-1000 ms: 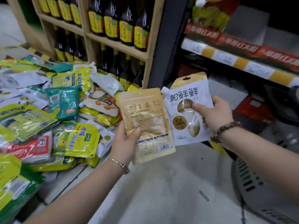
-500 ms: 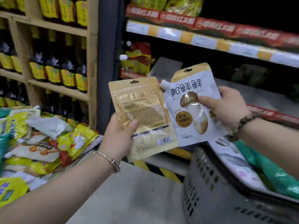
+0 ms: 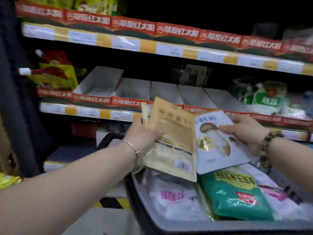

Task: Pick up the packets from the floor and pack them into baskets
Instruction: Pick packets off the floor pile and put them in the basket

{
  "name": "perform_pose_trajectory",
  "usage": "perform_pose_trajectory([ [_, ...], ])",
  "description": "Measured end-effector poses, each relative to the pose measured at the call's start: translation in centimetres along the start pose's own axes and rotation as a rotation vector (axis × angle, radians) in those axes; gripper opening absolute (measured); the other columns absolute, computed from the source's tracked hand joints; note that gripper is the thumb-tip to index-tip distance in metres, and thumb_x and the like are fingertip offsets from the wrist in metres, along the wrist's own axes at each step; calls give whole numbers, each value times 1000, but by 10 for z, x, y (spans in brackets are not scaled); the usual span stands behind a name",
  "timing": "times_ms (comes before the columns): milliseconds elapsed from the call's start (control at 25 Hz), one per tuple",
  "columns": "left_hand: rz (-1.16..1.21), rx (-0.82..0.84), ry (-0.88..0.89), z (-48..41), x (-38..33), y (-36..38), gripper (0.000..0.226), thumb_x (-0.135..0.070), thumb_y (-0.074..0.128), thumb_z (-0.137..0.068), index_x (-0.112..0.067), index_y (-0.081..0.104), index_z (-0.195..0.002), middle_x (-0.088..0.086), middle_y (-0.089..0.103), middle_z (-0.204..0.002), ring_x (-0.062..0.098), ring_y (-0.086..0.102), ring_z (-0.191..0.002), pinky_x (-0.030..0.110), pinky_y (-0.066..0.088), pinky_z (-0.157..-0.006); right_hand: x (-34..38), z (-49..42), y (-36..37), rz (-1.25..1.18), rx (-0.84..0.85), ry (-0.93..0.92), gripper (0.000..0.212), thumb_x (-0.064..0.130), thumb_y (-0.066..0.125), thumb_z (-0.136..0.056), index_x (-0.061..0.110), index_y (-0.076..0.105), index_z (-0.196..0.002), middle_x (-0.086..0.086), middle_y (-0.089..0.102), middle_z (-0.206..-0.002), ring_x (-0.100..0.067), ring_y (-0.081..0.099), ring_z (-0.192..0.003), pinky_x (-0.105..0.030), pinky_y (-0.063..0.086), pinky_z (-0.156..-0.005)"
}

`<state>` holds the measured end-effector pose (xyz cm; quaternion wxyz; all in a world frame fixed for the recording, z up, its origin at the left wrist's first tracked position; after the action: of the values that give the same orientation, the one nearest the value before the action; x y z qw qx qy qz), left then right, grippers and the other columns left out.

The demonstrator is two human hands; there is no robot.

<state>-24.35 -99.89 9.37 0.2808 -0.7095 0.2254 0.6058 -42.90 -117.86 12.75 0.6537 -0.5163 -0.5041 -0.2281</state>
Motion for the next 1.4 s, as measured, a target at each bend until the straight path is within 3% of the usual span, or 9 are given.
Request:
perform_pose_trajectory([
  [120, -187, 18, -166, -17, 25, 36, 48, -9, 69, -82, -10, 39, -120, 7, 56, -101, 19, 56, -82, 24, 41, -72, -39, -19, 13, 56, 49, 118, 44, -1, 64, -84, 10, 53, -125, -17, 66, -93, -30, 66, -72, -43, 57, -68],
  [200, -369, 32, -226, -27, 42, 41, 72, -13, 64, -87, -10, 18, -142, 14, 53, -121, 28, 55, -104, 31, 42, -86, -52, -21, 30, 120, 47, 100, 56, 2, 61, -87, 17, 41, -137, -15, 59, -115, -25, 60, -83, -33, 52, -68],
  [280, -629, 57, -180, -33, 47, 44, 86, -18, 59, -90, -13, -4, -149, 21, 35, -142, 35, 46, -123, 41, 40, -101, -54, -22, 46, 373, 74, -53, 55, 13, 53, -94, 23, 32, -143, -10, 44, -138, -21, 53, -98, -27, 45, -74],
  [440, -998, 211, 118, -30, 36, 60, 78, -42, 51, -92, -32, -1, -149, 5, -15, -157, 26, -8, -145, 42, 7, -118, -36, -21, 65, 856, 128, -423, 55, 29, 41, -97, 32, 20, -147, 2, 8, -158, -19, 16, -143, -40, 13, -117],
  [560, -1204, 412, 170, -26, 46, 80, 66, -58, 27, -94, -36, -5, -148, 0, -16, -157, 22, -16, -144, 47, -4, -116, -36, -17, 91, 945, 331, -533, 51, 37, 28, -101, 27, 17, -149, 2, 10, -158, -15, 7, -145, -38, 7, -118],
  [800, -1311, 538, -96, -54, 73, 76, 69, -63, 12, -92, -28, -2, -150, 10, -3, -158, 30, -5, -145, 47, 4, -118, -53, -38, 95, 1129, 496, -380, 54, 48, 18, -100, 26, 18, -149, -2, 13, -158, -18, 15, -144, -38, 16, -117],
  [1040, -1537, 510, -33, -35, 66, 79, 69, -54, 8, -97, -13, -10, -149, 18, -8, -156, 31, -6, -145, 49, 3, -117, -62, -34, 81, 1227, 455, -386, 52, 42, 12, -101, 23, 13, -150, -1, 9, -158, -16, 9, -145, -41, 10, -117],
  [1200, -1430, 455, 56, -34, 70, 88, 62, -46, 10, -99, -13, -7, -149, 13, -10, -157, 26, -7, -145, 44, 1, -118, -67, -25, 93, 1235, 530, -560, 67, 55, 9, -94, 19, 6, -151, -4, 1, -159, -17, -2, -146, -35, 2, -118],
  [1400, -1371, 428, -19, -43, 78, 85, 62, -48, 11, -99, -17, -4, -150, 14, -4, -157, 28, -2, -146, 43, 4, -118, -69, -37, 89, 1211, 532, -501, 65, 53, 18, -98, 19, 3, -151, -3, -1, -159, -14, -1, -146, -34, 2, -119],
])
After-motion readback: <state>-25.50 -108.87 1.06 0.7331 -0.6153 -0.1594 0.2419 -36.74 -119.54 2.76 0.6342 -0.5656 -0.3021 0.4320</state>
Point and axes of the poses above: each hand's wrist, its own z-axis away from the middle knuckle, its own y-axis out of the palm, x = y × z, the point moved 3 cm from there along -z, towards the middle knuckle
